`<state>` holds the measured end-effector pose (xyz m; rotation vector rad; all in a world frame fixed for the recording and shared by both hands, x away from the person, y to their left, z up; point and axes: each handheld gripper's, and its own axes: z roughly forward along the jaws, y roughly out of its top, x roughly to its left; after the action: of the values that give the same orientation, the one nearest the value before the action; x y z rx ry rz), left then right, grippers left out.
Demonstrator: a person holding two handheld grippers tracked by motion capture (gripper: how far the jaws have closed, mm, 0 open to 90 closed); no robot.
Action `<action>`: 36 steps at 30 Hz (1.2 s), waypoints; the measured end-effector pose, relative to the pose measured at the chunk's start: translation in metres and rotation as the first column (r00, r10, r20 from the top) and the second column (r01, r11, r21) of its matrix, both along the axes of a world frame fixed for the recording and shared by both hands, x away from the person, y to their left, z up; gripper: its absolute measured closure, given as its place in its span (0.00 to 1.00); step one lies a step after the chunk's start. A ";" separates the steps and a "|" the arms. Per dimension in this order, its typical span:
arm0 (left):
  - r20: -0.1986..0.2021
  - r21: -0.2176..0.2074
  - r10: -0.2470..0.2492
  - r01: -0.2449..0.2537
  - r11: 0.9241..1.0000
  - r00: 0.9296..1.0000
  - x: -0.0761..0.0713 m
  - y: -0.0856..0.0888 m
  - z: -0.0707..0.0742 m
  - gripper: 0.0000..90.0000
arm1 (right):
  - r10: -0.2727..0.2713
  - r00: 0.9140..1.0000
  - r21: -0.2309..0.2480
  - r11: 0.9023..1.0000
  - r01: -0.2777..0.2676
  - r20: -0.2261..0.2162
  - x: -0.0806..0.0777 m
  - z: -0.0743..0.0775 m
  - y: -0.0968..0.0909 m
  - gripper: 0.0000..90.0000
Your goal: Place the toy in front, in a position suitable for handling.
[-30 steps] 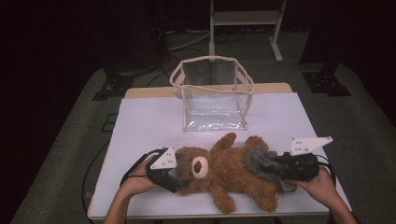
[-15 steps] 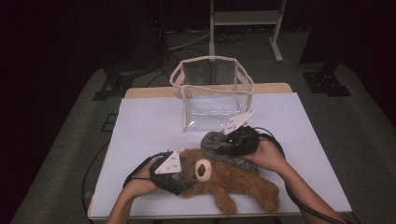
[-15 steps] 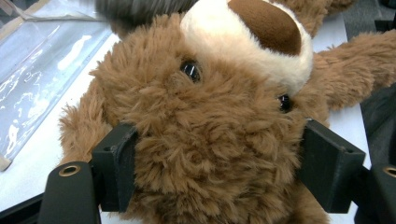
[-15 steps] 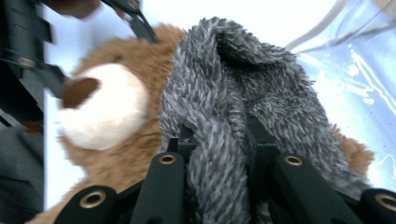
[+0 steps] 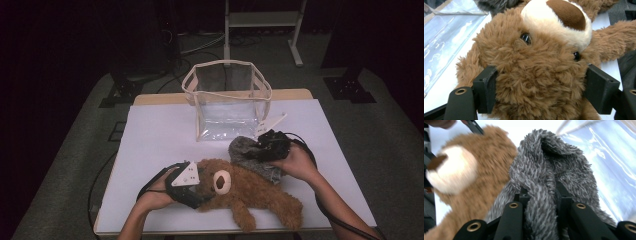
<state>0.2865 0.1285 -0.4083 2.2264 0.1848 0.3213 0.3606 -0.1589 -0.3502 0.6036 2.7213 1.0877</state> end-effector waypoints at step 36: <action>-0.033 -0.025 0.026 -0.027 0.999 0.999 0.005 0.005 -0.003 0.20 | 0.040 0.999 0.155 0.987 -0.040 0.005 -0.047 0.024 -0.048 0.47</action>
<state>0.2914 0.1334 -0.4117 2.2066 0.2349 0.2961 0.3141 -0.2064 -0.3259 0.5709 2.6757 1.3188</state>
